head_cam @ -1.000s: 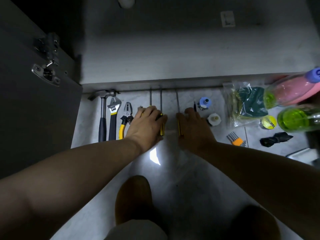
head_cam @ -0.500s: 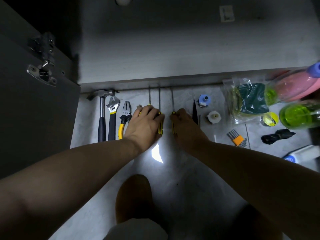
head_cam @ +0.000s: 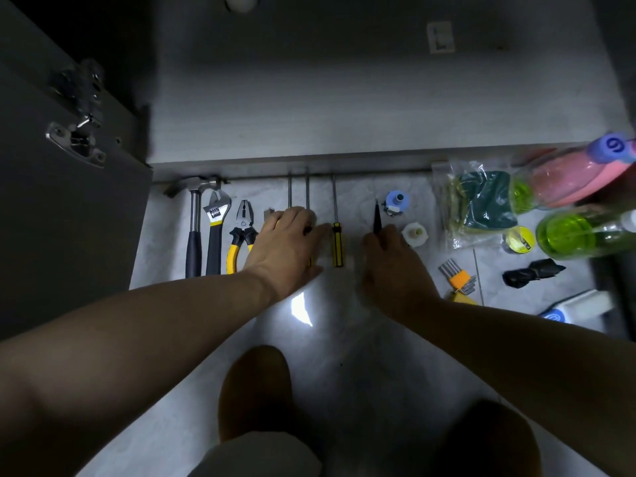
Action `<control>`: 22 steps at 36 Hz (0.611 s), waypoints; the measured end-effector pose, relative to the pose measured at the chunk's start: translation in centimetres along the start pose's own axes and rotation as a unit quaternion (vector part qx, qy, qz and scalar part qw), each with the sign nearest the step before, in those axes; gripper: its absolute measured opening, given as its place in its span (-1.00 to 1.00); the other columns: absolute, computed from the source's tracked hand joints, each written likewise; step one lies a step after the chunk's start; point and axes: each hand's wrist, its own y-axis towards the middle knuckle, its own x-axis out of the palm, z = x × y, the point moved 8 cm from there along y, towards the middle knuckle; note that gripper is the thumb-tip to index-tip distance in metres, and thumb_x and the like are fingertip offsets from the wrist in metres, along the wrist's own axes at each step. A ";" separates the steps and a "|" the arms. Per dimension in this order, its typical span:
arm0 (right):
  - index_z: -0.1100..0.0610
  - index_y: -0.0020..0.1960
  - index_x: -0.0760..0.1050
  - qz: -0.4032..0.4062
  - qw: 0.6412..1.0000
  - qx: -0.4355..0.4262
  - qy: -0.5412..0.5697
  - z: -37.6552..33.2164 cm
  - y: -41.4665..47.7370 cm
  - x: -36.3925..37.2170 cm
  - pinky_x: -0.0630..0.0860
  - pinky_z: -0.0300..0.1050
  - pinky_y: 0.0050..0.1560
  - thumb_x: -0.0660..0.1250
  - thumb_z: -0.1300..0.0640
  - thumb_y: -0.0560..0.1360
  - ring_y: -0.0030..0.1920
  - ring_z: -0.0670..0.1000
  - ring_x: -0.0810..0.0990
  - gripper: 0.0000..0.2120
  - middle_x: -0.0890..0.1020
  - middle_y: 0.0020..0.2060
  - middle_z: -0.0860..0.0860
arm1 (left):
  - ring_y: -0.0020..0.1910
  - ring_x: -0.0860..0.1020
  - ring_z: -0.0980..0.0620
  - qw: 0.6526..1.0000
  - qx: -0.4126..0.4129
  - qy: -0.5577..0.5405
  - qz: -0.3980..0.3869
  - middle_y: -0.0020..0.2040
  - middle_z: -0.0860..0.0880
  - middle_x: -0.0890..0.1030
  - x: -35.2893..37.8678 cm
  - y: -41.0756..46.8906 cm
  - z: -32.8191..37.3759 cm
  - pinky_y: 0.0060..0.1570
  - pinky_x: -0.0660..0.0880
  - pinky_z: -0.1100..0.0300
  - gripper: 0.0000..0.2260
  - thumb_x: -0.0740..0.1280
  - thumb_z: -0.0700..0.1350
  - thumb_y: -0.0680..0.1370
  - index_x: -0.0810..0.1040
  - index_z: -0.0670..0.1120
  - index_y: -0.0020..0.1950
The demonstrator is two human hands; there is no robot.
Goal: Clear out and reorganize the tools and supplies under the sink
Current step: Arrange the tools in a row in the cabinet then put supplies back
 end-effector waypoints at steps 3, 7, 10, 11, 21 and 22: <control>0.12 0.33 0.32 -0.024 1.000 0.014 0.013 1.6 -1.2 0.4 0.64 0.04 0.01 0.41 0.09 0.46 0.08 0.14 0.54 -0.50 0.35 0.26 0.14 | 0.52 0.25 -0.15 0.999 0.029 0.000 -0.015 0.44 -0.06 0.38 0.2 0.6 1.3 0.48 0.14 -0.02 -0.29 0.41 0.25 0.48 0.31 0.09 0.58; 0.09 0.36 0.27 -0.055 0.997 0.028 0.045 2.9 -2.0 1.5 0.62 -0.05 0.06 0.50 0.04 0.40 0.15 0.10 0.51 -0.36 0.31 0.30 0.12 | 0.57 0.18 -0.13 0.999 0.023 0.006 -0.039 0.50 -0.03 0.36 0.9 1.7 2.6 0.53 0.10 -0.03 -0.28 0.37 0.29 0.49 0.26 0.10 0.59; 0.13 0.36 0.28 -0.058 0.996 0.030 0.059 3.2 -1.9 2.1 0.58 -0.10 0.05 0.49 0.10 0.40 0.11 0.09 0.53 -0.38 0.31 0.29 0.12 | 0.55 0.20 -0.12 0.999 0.006 0.008 -0.046 0.48 -0.01 0.40 1.3 2.3 2.8 0.52 0.10 -0.03 -0.35 0.33 0.29 0.51 0.31 0.11 0.56; 0.15 0.35 0.30 -0.056 0.996 0.030 0.061 3.1 -1.9 2.1 0.56 -0.11 0.02 0.47 0.12 0.42 0.09 0.09 0.53 -0.42 0.32 0.28 0.11 | 0.52 0.23 -0.12 0.999 0.004 0.010 -0.045 0.46 0.00 0.42 1.4 2.5 2.8 0.50 0.12 -0.03 -0.37 0.33 0.29 0.52 0.34 0.11 0.54; 0.16 0.39 0.29 -0.090 0.994 0.023 0.054 3.4 -2.9 3.6 0.46 -0.23 -0.04 0.39 0.19 0.49 -0.03 -0.12 0.34 -0.48 0.31 0.25 0.07 | 0.36 0.40 -0.12 1.000 0.007 0.018 -0.021 0.28 0.03 0.56 1.3 2.1 2.0 0.37 0.28 -0.02 -0.45 0.41 0.24 0.43 0.51 0.11 0.39; 0.17 0.38 0.29 -0.089 0.994 0.026 0.057 3.5 -2.9 3.5 0.45 -0.26 -0.08 0.38 0.19 0.50 -0.08 -0.14 0.34 -0.50 0.31 0.25 0.08 | 0.35 0.40 -0.12 1.000 0.008 0.020 -0.019 0.27 0.03 0.56 1.2 2.0 1.9 0.36 0.28 -0.03 -0.45 0.42 0.24 0.42 0.52 0.10 0.38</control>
